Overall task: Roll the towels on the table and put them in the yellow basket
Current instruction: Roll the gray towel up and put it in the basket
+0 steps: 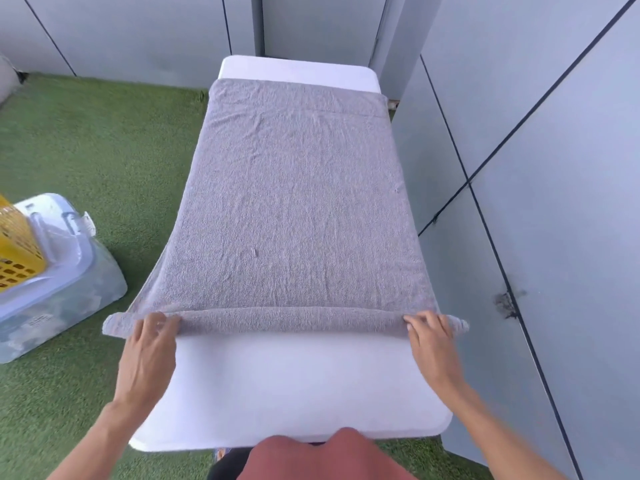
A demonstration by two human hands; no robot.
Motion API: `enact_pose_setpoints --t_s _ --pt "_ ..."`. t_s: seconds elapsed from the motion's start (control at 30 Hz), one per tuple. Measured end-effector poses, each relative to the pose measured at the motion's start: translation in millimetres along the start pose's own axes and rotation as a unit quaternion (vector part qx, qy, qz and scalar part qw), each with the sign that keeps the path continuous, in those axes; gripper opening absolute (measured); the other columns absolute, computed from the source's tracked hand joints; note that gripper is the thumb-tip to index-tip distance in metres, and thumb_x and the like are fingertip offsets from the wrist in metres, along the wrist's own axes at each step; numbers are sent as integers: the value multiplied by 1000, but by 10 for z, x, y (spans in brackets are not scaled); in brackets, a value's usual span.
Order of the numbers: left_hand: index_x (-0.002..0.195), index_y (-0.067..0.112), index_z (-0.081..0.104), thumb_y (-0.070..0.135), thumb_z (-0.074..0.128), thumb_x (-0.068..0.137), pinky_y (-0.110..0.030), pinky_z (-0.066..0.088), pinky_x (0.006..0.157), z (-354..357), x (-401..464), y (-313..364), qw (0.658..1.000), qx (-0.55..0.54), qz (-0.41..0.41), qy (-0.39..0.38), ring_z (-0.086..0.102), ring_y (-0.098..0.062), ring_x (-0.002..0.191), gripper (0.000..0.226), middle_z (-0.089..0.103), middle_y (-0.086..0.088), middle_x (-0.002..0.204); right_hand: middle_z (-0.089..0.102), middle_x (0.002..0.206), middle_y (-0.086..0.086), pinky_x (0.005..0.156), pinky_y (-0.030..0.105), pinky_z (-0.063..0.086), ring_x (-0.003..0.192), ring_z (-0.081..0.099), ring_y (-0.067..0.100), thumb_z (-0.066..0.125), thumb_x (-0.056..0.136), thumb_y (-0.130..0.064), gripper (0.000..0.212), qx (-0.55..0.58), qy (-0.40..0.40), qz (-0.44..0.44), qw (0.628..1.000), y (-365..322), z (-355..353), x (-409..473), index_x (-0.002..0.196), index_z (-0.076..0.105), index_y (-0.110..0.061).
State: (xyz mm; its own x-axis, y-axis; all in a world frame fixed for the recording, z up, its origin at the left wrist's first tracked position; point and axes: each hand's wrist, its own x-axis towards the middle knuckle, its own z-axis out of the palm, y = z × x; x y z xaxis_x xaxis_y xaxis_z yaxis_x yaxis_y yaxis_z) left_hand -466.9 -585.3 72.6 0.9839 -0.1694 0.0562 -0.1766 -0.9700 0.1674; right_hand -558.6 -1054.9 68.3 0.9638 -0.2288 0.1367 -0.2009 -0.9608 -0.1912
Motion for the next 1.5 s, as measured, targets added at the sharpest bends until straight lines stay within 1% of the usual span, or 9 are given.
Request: enact_pose_setpoints --t_s 0.17,0.4,0.6,0.73,0.9,1.07,1.27,1.43,1.5 --pt "123 -1 51 -3 76 68 -52 50 78 129 24 20 998 17 12 -51 45 -41 107 61 47 -19 120 56 115 9 99 31 29 109 45 27 79 72 -10 53 34 -62 -22 997 69 78 12 121 61 -3" --pt "98 3 61 -10 59 80 -50 48 70 81 437 -52 994 -5 -17 -110 50 -36 97 22 57 -13 99 63 106 6 92 42 43 103 54 31 61 73 6 43 14 -178 -23 984 169 -51 371 114 66 -7" --pt "123 6 59 -1 57 88 -39 41 91 34 385 -239 964 -106 -61 -234 54 -34 111 35 61 -14 117 63 102 -4 83 30 46 97 60 20 55 80 -10 32 93 -419 88 899 260 -293 411 104 65 -27" --pt "111 14 62 -6 60 85 -39 42 82 -28 413 -243 969 -196 -100 -109 52 -32 91 33 57 -19 114 54 113 1 93 31 41 107 51 19 58 78 8 50 189 -193 95 958 224 -193 377 118 59 -21" --pt "102 7 61 -10 66 76 -51 47 69 76 155 3 999 -29 -11 12 47 -37 89 31 51 -16 103 59 109 -1 84 40 39 102 48 24 64 86 -18 17 -6 1 -3 1000 46 -92 87 101 71 -19" --pt "131 -3 45 -4 72 70 -52 44 92 200 48 59 999 29 16 -42 44 -41 118 67 47 -20 125 47 133 14 101 44 41 120 36 27 79 76 -15 56 6 -76 -22 997 52 32 -55 127 59 -5" --pt "95 1 56 -23 54 63 -51 46 80 118 437 102 996 12 -6 -91 51 -41 93 39 55 -19 94 59 112 6 90 44 46 107 55 32 65 76 4 43 -8 -141 -32 989 87 -36 292 117 63 -7" --pt "103 3 57 -11 45 77 -38 41 84 51 609 -62 969 -7 -36 -246 52 -33 104 32 54 -11 102 56 121 -1 97 36 41 118 52 22 50 92 -13 31 2 -400 -4 917 258 -311 604 122 56 -19" --pt "113 2 56 -7 45 82 -37 41 85 33 703 -79 958 -48 -73 -273 53 -34 108 34 56 -14 111 54 120 -3 90 30 43 113 54 19 52 92 -8 38 95 -406 53 907 239 -333 684 127 53 -24"
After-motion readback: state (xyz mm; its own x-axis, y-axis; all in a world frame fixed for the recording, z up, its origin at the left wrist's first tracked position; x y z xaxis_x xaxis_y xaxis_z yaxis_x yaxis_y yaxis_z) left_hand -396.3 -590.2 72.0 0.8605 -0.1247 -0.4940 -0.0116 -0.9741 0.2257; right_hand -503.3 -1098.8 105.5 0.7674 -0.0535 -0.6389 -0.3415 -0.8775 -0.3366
